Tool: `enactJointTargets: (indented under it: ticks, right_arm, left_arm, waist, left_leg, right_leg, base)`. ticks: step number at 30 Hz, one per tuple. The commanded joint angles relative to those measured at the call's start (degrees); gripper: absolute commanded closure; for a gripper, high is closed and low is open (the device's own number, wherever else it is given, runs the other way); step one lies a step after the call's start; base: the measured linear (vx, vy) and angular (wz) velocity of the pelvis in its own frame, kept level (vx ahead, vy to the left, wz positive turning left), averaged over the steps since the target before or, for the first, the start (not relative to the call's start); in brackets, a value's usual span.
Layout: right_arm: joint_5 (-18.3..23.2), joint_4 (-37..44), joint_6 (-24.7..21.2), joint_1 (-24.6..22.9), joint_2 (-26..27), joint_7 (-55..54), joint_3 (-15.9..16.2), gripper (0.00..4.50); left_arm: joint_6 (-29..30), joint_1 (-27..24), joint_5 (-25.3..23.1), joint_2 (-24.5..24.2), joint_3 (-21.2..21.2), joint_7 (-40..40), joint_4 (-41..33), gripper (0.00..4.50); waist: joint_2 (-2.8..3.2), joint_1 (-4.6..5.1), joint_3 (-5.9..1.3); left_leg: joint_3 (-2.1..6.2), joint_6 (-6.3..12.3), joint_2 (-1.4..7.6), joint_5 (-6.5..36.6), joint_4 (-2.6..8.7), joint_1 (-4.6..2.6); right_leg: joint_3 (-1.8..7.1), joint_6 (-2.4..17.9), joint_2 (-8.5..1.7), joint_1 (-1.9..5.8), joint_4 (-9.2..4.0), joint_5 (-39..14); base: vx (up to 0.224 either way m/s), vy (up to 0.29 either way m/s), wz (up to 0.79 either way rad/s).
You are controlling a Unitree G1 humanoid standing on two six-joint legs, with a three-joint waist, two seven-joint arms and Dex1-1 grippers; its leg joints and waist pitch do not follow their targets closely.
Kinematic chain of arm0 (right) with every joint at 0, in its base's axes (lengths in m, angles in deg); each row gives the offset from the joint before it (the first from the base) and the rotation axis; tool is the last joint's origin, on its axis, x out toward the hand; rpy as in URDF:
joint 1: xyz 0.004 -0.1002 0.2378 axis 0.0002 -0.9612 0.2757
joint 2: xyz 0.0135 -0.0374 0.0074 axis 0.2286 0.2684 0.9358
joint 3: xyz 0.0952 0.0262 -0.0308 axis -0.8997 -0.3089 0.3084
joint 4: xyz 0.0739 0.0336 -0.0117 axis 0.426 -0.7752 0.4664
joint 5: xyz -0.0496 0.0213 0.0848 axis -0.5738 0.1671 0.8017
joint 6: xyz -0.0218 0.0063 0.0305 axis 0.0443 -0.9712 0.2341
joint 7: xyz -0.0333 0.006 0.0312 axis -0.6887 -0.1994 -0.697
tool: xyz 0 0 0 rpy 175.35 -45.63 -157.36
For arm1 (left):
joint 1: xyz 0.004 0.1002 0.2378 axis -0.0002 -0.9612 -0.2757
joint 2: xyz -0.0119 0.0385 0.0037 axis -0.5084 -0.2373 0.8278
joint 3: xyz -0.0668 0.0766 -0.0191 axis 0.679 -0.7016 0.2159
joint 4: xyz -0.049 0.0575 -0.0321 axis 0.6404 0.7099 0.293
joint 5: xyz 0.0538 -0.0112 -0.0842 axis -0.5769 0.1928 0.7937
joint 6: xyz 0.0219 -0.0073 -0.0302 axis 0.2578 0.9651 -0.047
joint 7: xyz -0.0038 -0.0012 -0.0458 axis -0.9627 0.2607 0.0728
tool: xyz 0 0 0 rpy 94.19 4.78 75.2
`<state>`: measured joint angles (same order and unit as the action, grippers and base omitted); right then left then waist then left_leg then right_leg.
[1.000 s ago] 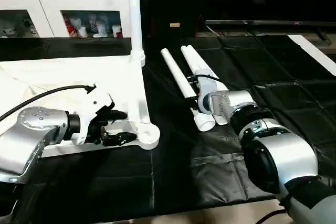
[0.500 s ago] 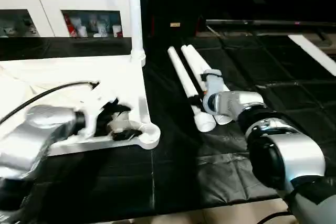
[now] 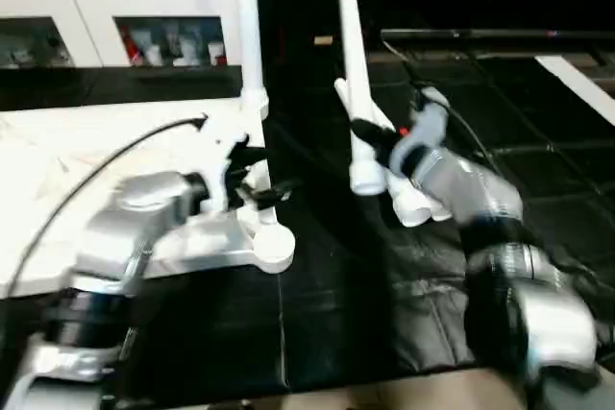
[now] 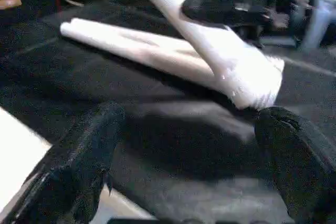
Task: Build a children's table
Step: Pick table leg
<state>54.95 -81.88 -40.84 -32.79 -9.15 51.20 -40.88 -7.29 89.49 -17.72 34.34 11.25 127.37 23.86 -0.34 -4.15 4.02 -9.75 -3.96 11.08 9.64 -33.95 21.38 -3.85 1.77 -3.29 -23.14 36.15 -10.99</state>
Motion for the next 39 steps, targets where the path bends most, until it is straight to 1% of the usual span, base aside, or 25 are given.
enactJointTargets:
  ticks: [1,2,3,4,5,7,8,9,11,12,13,15,16,21,24,25,28,29,32,33,34,35,36,37,39]
  right_arm:
    - [4.37,11.31,-3.73,-3.78,-0.46,7.04,3.18,2.68]
    - [4.37,11.31,-3.73,-3.78,-0.46,7.04,3.18,2.68]
    - [5.00,13.02,-3.88,-4.78,-0.52,8.52,3.81,2.68]
    - [7.69,18.33,-5.84,-7.81,-0.80,11.95,5.15,2.68]
    - [8.85,20.09,-6.92,-8.81,-0.94,12.98,5.44,2.69]
    - [9.98,22.11,-7.74,-9.90,-0.94,13.85,5.58,2.69]
    - [11.81,24.89,-9.20,-11.41,-0.88,14.85,5.64,2.69]
    - [12.58,26.25,-9.63,-12.15,-0.91,15.56,5.93,2.69]
    - [14.76,28.89,-11.63,-13.50,-0.82,16.44,6.29,2.69]
    - [15.59,30.14,-12.34,-14.18,-0.88,17.19,6.70,2.69]
    - [16.50,31.13,-13.11,-14.68,-0.82,17.75,6.96,2.69]
    - [17.37,32.34,-13.79,-15.37,-0.89,18.22,7.43,2.69]
    - [17.90,33.52,-14.26,-16.08,-1.02,18.68,8.18,2.69]
    - [19.35,35.52,-15.44,-16.92,-1.03,18.82,8.85,2.69]
    - [20.47,36.54,-16.63,-17.39,-1.45,19.59,9.22,2.69]
    - [20.61,36.86,-16.73,-17.56,-1.58,19.48,9.45,2.69]
    - [18.81,37.44,-14.95,-17.65,-1.93,18.28,10.76,2.69]
    - [18.35,37.59,-14.51,-17.60,-1.90,17.89,11.02,2.69]
    - [11.37,37.66,-8.67,-16.45,-1.35,13.24,13.53,2.69]
    - [11.37,37.66,-8.67,-16.45,-1.35,13.24,13.53,2.69]
    - [9.77,37.43,-7.41,-16.09,-1.00,11.82,14.04,2.69]
    - [8.81,37.28,-6.65,-15.88,-0.80,10.95,14.35,2.69]
    - [8.32,37.23,-6.29,-15.82,-0.78,10.69,14.63,2.69]
    - [4.98,36.89,-3.95,-15.45,-0.84,9.45,16.82,2.69]
    - [2.52,36.48,-1.75,-15.30,-0.98,8.41,18.71,2.69]
  left_arm:
    - [-1.37,4.60,2.24,3.91,4.55,-5.49,2.53,0.00]
    - [-1.37,4.60,2.24,3.91,4.55,-5.49,2.53,0.00]
    - [-1.03,5.39,3.33,4.98,5.37,-6.01,2.77,0.00]
    - [1.28,7.90,7.81,8.53,8.40,-7.45,3.27,0.00]
    - [2.18,8.86,9.57,9.85,9.58,-7.97,3.50,0.00]
    - [3.30,9.95,11.50,11.25,10.84,-8.67,3.82,0.00]
    - [5.17,11.54,14.40,13.06,12.30,-9.16,4.24,0.00]
    - [5.90,12.33,15.95,13.93,13.07,-9.28,4.63,0.00]
    - [7.46,13.89,18.48,15.79,14.63,-10.36,5.45,0.00]
    - [8.24,14.42,19.28,16.51,15.06,-10.59,5.58,0.00]
    - [8.94,14.81,19.88,17.05,15.18,-10.53,5.56,0.00]
    - [9.81,15.16,20.58,17.58,15.37,-10.62,5.38,0.00]
    - [10.70,15.48,21.74,18.23,15.58,-10.89,5.18,0.00]
    - [11.43,15.70,22.84,18.83,15.04,-11.22,5.03,0.00]
    - [12.02,15.79,24.70,19.52,15.62,-10.63,4.52,0.00]
    - [12.34,15.76,25.29,19.61,15.74,-10.45,4.12,0.29]
    - [12.55,15.96,24.66,19.20,15.10,-10.96,3.82,0.40]
    - [12.67,16.02,24.61,19.14,15.06,-11.30,3.84,0.49]
    - [13.35,17.34,22.95,19.16,15.53,-16.06,5.03,0.79]
    - [13.35,17.34,22.95,19.16,15.53,-16.06,5.03,0.80]
    - [13.19,17.62,22.17,19.07,15.45,-17.19,5.21,0.98]
    - [13.06,17.78,21.74,19.00,15.38,-17.84,5.29,0.98]
    - [13.01,17.87,21.61,19.02,15.38,-18.13,5.33,1.21]
    - [12.01,18.56,19.84,19.08,14.96,-20.50,5.55,1.21]
    - [11.07,19.16,18.64,19.35,14.78,-22.77,5.72,1.32]
  waist:
    - [0.80,-0.35,-4.90]
    - [0.76,-0.52,-4.72]
    - [0.90,-0.79,-4.80]
    - [0.47,-0.76,-4.71]
    - [0.43,-1.02,-4.60]
    - [0.30,-1.46,-4.89]
    - [0.27,-1.34,-4.80]
    - [-0.30,-1.48,-4.75]
    - [-0.19,-1.69,-4.67]
    - [-0.19,-1.78,-4.68]
    - [-0.44,-1.80,-4.64]
    - [-0.32,-1.81,-4.68]
    - [-0.03,-1.91,-4.63]
    - [-0.19,-2.19,-4.65]
    - [-0.19,-2.43,-4.63]
    - [-0.19,-2.53,-4.63]
    - [0.04,-2.52,-4.66]
    - [-0.01,-2.47,-4.62]
    - [0.00,-2.30,-4.59]
    - [0.02,-2.31,-4.61]
    - [0.03,-2.21,-4.57]
    - [0.00,-2.22,-4.56]
    - [-0.02,-2.19,-4.57]
    - [-0.02,-2.27,-4.62]
    - [0.01,-2.18,-4.61]
  left_leg:
    - [0.44,-0.40,1.60,9.40,3.32,-0.87]
    - [0.22,0.11,1.37,9.36,3.28,-0.78]
    - [0.39,-0.05,1.62,9.68,3.25,-1.00]
    - [0.35,0.02,1.51,9.74,3.38,-0.67]
    - [0.14,0.19,1.47,9.69,3.27,-0.82]
    - [0.36,0.88,1.55,8.27,3.18,-0.63]
    - [0.37,1.04,1.52,8.09,3.21,-0.52]
    - [0.22,1.36,1.39,7.87,3.15,-0.47]
    - [0.23,1.67,1.23,7.23,3.11,-0.33]
    - [0.29,1.72,1.30,7.25,3.15,-0.33]
    - [0.27,1.86,1.23,7.07,3.11,-0.22]
    - [0.36,1.92,1.32,6.78,3.19,-0.23]
    - [0.29,1.74,1.32,6.94,3.11,-0.29]
    - [0.43,1.41,1.41,6.89,3.25,-0.27]
    - [0.41,1.30,1.42,6.56,3.24,-0.25]
    - [0.41,1.24,1.43,6.47,3.27,-0.24]
    - [0.47,0.94,1.47,6.54,3.29,-0.24]
    - [0.46,0.85,1.48,6.67,3.33,-0.24]
    - [0.47,-0.12,1.42,7.01,3.37,-0.33]
    - [0.50,-0.34,1.48,7.18,3.36,-0.32]
    - [0.53,-0.49,1.46,7.43,3.43,-0.31]
    - [0.53,-0.53,1.43,7.49,3.43,-0.32]
    - [0.50,-0.37,1.39,7.57,3.43,-0.31]
    - [0.57,-0.36,1.48,7.32,3.40,-0.30]
    - [0.57,-0.47,1.43,7.19,3.40,-0.31]
  right_leg:
    - [2.80,11.38,-4.01,3.78,-4.24,-4.95]
    - [2.82,10.94,-3.84,3.95,-4.65,-6.00]
    - [2.83,10.96,-4.14,3.72,-4.51,-6.63]
    - [2.76,10.70,-4.11,3.92,-4.65,-8.02]
    - [2.85,10.69,-4.11,3.89,-4.87,-8.30]
    - [2.78,11.27,-4.29,3.84,-4.60,-7.35]
    - [2.78,11.23,-4.24,3.77,-4.65,-7.38]
    - [2.75,11.00,-4.23,3.87,-4.81,-8.01]
    - [2.70,10.18,-4.21,3.82,-4.94,-9.69]
    - [2.67,9.85,-4.23,3.80,-5.08,-10.13]
    - [2.66,9.40,-4.27,3.90,-5.14,-10.57]
    - [2.60,8.74,-4.25,3.78,-5.20,-11.21]
    - [2.65,8.57,-4.24,3.64,-5.39,-11.51]
    - [2.63,7.69,-4.29,3.67,-5.40,-11.97]
    - [2.62,7.55,-4.27,3.63,-5.42,-11.72]
    - [2.65,7.54,-4.28,3.62,-5.38,-11.45]
    - [2.63,7.39,-4.28,3.61,-5.34,-11.02]
    - [2.62,7.30,-4.28,3.61,-5.39,-11.16]
    - [2.63,6.60,-4.22,3.46,-5.43,-11.97]
    - [2.63,6.45,-4.30,3.46,-5.40,-12.18]
    - [2.64,6.17,-4.25,3.48,-5.46,-12.49]
    - [2.64,6.05,-4.27,3.51,-5.49,-12.63]
    - [2.67,5.82,-4.22,3.49,-5.54,-12.63]
    - [2.69,5.84,-4.27,3.51,-5.37,-11.98]
    - [2.69,5.62,-4.20,3.54,-5.36,-11.30]
  base:
    - [0.000,0.000,0.00]
    - [0.000,0.000,0.00]
    - [0.000,0.000,0.00]
    - [0.000,0.000,0.00]
    - [0.000,0.000,0.00]
    - [0.000,0.000,0.00]
    - [0.000,0.000,0.00]
    - [0.000,0.000,0.00]
    - [0.000,0.000,0.00]
    - [0.000,0.000,0.00]
    - [0.000,0.000,0.00]
    - [0.000,0.000,0.00]
    - [0.000,0.000,0.00]
    - [0.000,0.000,0.00]
    - [0.000,0.000,0.00]
    - [0.000,0.000,0.00]
    - [0.000,0.000,0.00]
    - [0.000,0.000,0.00]
    - [0.000,0.000,0.00]
    - [0.000,0.000,0.00]
    - [0.000,0.000,0.00]
    - [0.000,0.000,0.00]
    - [0.000,0.000,0.00]
    - [0.000,0.000,0.00]
    - [0.000,0.000,0.00]
